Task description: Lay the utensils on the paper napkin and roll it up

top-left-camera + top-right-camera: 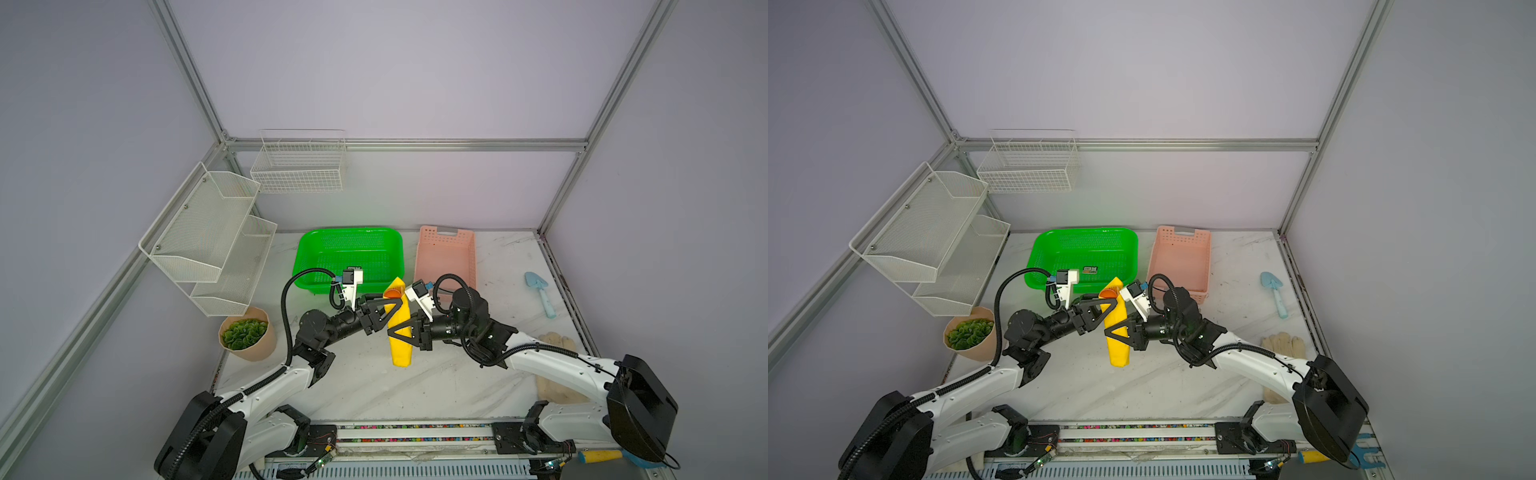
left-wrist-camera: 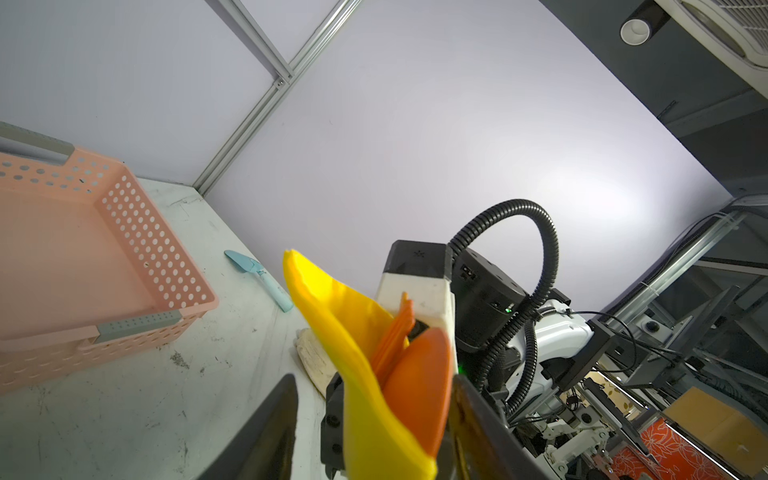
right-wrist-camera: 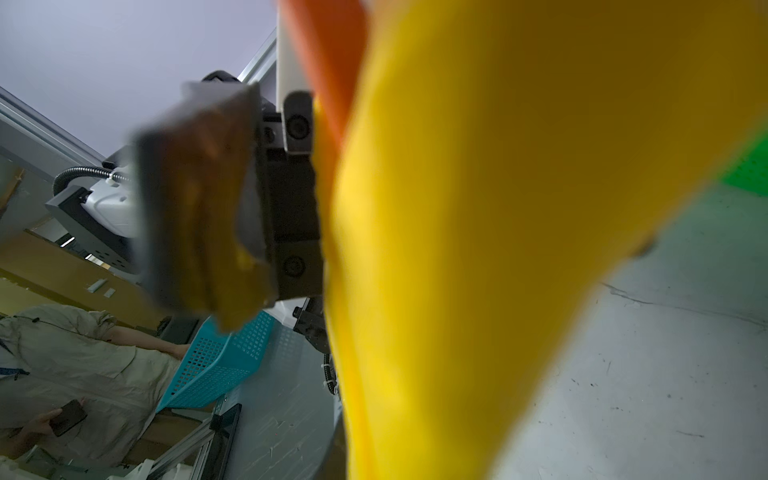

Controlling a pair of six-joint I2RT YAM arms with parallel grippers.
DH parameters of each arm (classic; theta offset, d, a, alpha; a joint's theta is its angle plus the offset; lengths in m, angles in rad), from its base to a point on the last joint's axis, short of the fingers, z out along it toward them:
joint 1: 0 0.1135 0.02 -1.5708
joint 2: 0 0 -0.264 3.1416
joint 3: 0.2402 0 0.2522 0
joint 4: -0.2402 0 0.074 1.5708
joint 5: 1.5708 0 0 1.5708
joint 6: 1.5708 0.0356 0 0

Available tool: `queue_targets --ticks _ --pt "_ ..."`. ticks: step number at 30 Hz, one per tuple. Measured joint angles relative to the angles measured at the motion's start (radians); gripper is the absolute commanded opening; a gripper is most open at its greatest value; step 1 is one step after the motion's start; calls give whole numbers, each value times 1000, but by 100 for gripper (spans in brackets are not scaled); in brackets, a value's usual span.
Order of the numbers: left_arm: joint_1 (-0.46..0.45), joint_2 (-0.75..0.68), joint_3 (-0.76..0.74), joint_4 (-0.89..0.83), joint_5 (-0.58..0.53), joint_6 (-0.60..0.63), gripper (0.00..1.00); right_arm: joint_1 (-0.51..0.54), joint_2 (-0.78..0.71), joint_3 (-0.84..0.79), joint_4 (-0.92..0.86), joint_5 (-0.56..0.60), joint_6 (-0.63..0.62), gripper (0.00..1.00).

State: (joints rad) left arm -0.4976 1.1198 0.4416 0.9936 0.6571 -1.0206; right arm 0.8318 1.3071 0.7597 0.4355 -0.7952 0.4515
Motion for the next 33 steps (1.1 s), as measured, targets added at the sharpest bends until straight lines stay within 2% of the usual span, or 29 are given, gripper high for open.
queue_targets --ticks 11,16,22,33 --pt "-8 13 0 0 66 -35 55 0 2 45 -17 -36 -13 0" --pt "-28 25 0 2 73 -35 42 0 21 54 -12 -45 -11 0" --pt "-34 45 0 7 73 -30 20 0 42 54 -13 -59 -9 0" --pt "-34 47 0 8 84 1 5 0 42 54 -39 -58 -19 0"
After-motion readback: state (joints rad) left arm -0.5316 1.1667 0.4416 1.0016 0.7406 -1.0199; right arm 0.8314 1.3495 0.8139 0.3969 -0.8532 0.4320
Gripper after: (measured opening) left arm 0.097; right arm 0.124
